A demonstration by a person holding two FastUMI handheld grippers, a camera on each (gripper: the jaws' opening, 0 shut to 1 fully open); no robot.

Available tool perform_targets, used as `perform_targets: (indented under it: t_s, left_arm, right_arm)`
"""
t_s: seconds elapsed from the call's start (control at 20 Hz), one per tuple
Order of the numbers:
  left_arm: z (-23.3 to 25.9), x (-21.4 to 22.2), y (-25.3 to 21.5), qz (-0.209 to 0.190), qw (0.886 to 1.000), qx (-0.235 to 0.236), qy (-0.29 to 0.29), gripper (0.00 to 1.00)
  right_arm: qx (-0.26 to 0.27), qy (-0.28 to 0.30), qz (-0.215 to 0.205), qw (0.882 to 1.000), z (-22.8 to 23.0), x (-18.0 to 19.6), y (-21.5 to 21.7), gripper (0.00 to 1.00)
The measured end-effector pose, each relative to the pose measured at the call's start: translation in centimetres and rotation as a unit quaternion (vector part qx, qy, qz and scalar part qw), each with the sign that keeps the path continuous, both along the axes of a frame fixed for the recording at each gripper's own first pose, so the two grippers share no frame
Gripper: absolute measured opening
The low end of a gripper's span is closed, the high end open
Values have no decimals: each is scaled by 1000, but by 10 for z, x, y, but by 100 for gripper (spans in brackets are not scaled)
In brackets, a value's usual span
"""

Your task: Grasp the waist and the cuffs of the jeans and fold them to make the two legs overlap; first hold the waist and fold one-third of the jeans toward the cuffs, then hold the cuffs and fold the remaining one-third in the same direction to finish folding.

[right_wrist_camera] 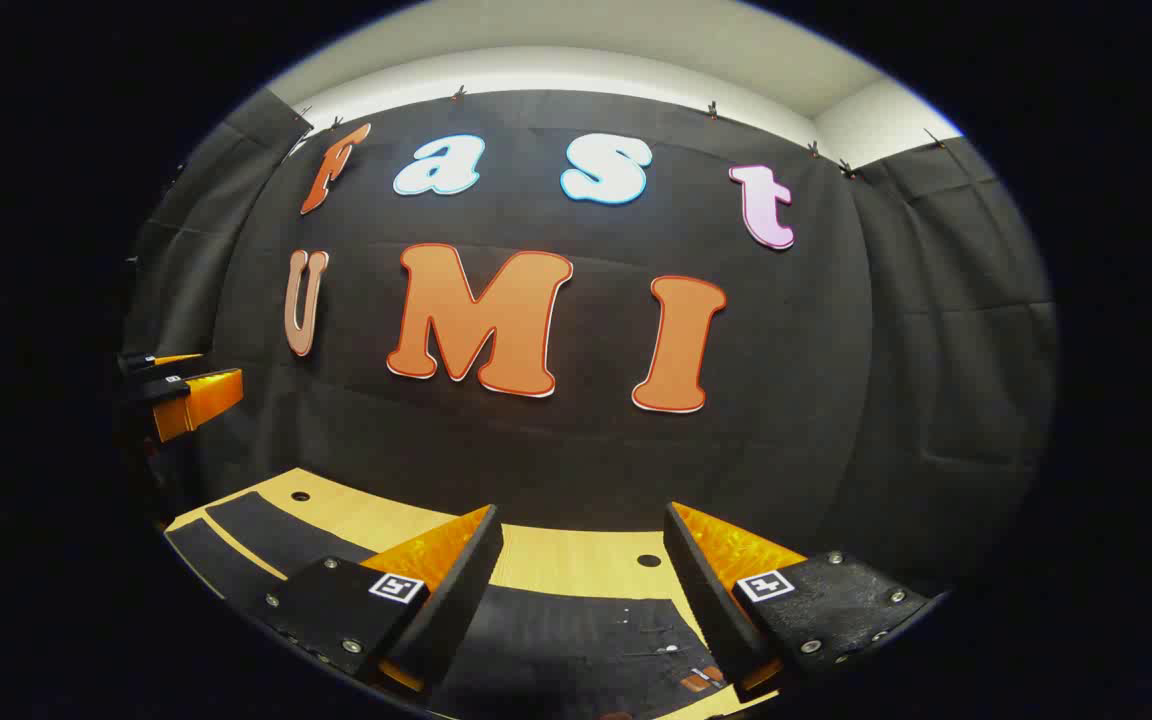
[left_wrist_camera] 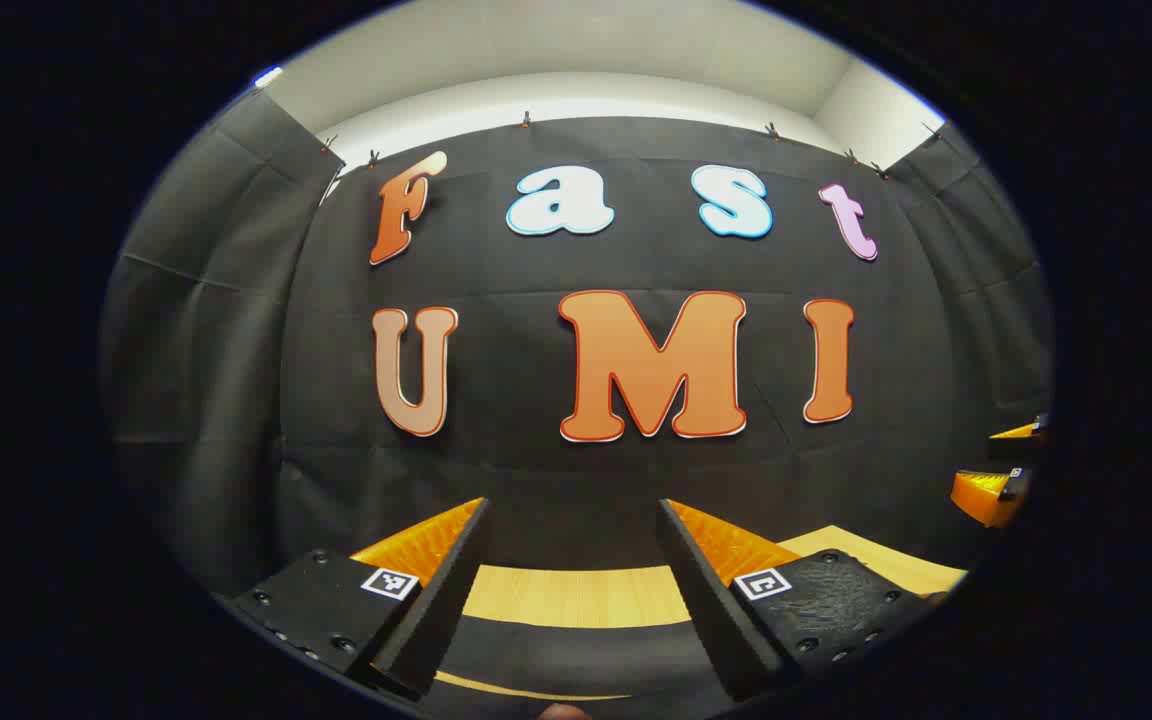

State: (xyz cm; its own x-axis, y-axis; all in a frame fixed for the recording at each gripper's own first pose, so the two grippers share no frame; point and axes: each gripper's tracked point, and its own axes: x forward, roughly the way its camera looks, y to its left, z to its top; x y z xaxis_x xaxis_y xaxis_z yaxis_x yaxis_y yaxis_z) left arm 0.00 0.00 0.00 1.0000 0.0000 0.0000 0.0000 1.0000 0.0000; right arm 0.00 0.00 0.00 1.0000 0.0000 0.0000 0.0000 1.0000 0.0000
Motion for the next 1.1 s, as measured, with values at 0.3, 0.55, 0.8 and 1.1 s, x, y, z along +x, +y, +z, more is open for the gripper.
perform_targets:
  t_s: [0.3,0.55,0.8,1.1]
  left_arm:
    - [-2,11,-5,12,1000,7,2,99]
    - [-3,18,-12,17,1000,7,0,99]
    - [-15,23,-13,17,1000,-5,15,99]
    - [-67,17,32,54,994,-24,96,100]
  right_arm:
    - [-5,-3,19,1000,-3,17,8,98]
    - [1,-4,22,1000,-4,25,6,98]
    - [17,7,18,1000,-13,29,-2,98]
    - [61,90,-27,994,-68,31,-59,98]
